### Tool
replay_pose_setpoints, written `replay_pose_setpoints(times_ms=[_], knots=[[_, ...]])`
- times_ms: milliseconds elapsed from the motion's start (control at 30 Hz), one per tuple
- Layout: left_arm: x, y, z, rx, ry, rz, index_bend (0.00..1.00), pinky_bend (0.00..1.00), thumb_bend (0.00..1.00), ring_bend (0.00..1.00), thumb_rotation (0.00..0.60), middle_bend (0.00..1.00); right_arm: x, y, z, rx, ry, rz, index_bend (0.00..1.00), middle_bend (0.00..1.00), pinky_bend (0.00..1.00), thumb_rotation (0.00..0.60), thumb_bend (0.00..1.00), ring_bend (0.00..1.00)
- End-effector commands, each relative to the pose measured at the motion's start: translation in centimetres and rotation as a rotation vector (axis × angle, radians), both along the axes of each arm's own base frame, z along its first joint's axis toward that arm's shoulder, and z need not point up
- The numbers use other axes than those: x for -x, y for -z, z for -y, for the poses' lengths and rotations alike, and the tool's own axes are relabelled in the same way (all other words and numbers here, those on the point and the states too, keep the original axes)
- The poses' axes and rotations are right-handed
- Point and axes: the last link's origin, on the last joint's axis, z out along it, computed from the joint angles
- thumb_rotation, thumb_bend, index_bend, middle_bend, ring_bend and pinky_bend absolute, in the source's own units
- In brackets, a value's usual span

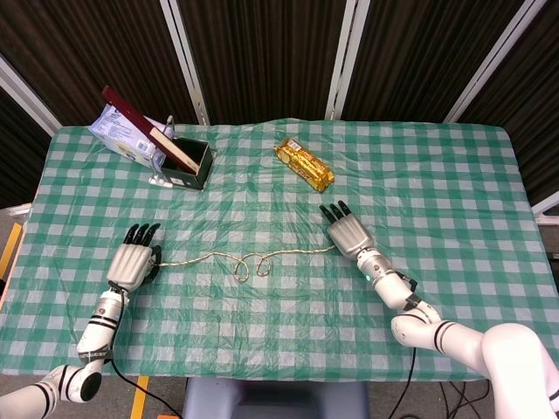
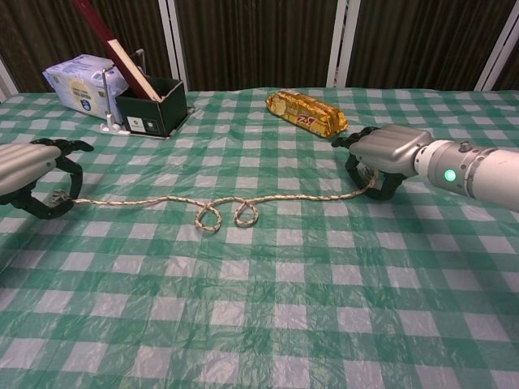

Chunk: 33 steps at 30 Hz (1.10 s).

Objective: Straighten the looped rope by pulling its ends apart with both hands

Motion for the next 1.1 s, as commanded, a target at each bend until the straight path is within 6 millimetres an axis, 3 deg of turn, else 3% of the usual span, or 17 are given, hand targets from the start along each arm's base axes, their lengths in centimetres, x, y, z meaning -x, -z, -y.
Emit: replay_pose_setpoints(times_ms=[33,467,767,1100], knots=[[0.0,-0.1,-0.1,-0.002,0.001,0.006,0.64,0.05,0.45,0.00,0.600,0.04,0.0,-0.4,0.1,0.010,-0.001,0.001,0.71,0.00,0.00,0.600,0.51,0.00],[0.9,-2.4,-0.3,-0.049,0.010,-0.003,0.64,0.06,0.45,0.00,0.600,0.04,2.0,-5.7,-0.8,0.091,0.019,0.045,0.75,0.00,0.00,0.600,0.53,0.00],[1.6,-5.1,0.1,-0.091,0.010,0.001,0.65,0.06,0.45,0.00,0.600,0.05,6.5,-11.0,-3.5,0.191,0.115,0.119,0.75,0.00,0.00,0.600,0.53,0.00],[4.3,-6.7,0.5,-0.115,-0.055,0.004,0.65,0.06,0.45,0.00,0.600,0.05,11.9,-15.1,-6.7,0.288,0.237,0.115,0.75,0.00,0.00,0.600,0.53,0.00]])
